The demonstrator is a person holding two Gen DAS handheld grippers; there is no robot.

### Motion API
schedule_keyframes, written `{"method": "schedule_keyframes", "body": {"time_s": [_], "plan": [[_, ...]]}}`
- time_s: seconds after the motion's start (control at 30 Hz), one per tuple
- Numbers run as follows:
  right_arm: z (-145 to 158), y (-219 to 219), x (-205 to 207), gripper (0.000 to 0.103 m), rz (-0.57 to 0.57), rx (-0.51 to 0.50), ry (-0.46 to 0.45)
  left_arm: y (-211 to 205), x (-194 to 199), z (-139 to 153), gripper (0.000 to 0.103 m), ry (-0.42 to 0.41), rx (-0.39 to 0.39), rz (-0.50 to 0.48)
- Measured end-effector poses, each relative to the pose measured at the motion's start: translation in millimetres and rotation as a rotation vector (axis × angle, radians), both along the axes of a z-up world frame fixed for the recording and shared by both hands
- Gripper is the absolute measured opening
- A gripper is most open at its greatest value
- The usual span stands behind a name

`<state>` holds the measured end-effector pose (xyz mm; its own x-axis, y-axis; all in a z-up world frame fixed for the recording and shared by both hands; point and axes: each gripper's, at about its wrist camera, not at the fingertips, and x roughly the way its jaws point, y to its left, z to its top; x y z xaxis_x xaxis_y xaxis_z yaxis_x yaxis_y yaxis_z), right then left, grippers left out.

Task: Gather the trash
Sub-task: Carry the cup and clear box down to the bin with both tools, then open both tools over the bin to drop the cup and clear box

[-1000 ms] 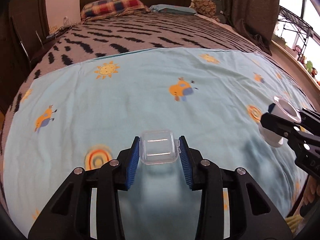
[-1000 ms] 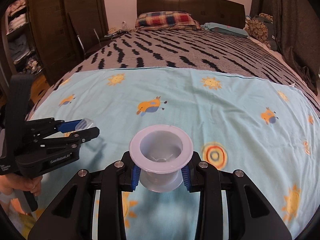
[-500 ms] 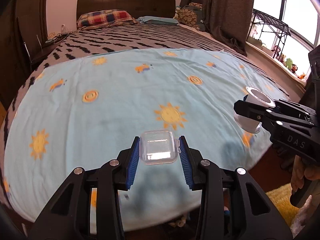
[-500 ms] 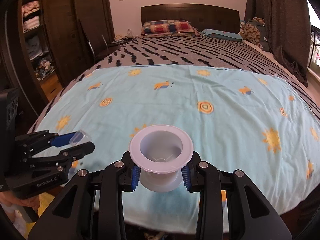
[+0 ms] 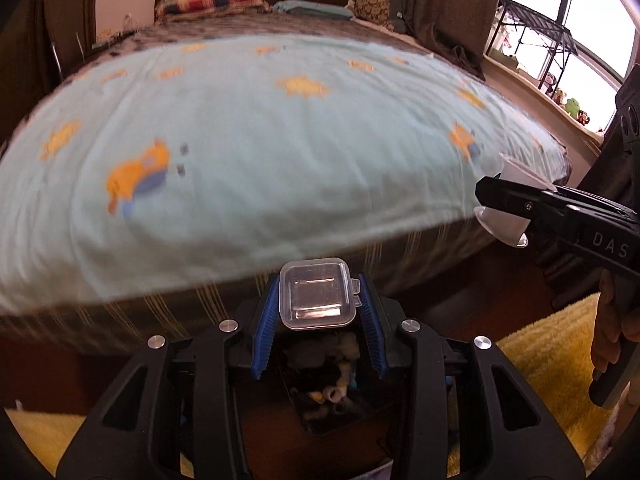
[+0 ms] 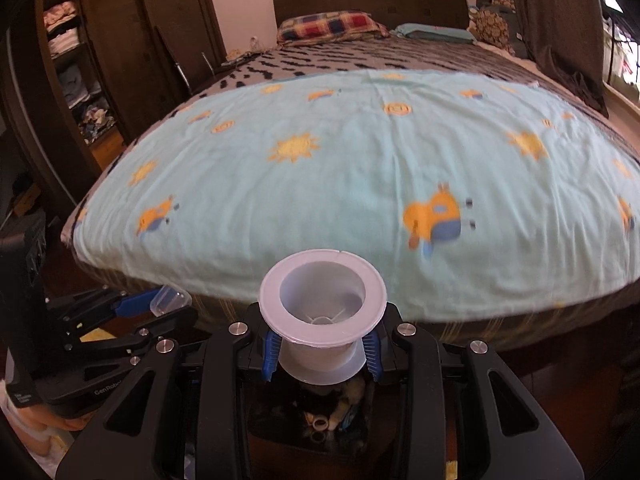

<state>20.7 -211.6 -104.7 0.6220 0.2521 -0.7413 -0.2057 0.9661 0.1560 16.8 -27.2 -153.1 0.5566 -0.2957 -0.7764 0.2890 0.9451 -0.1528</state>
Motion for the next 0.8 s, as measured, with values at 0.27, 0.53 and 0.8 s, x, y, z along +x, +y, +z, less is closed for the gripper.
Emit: {"method": "schedule_keyframes", "body": {"time_s": [0.27,0.53,0.8], "plan": [[-52.7,8.7,-13.6,0.035,-0.026,-0.017,0.071,-2.0,-17.5,-61.4,0.037,0.110,0.003,0.022],[-117.6,16.7,-9.6,0.035,-0.044,-0.013,0.185,-4.7,-17.5,-110.4,0.037,0.188,0.036,0.007],[-152.6,19.8,-1.9,0.035,-0.040,-0.024,0.276,-16.8,-8.7,-139.3,0.037,0.265,0.031,-0.050]]}}
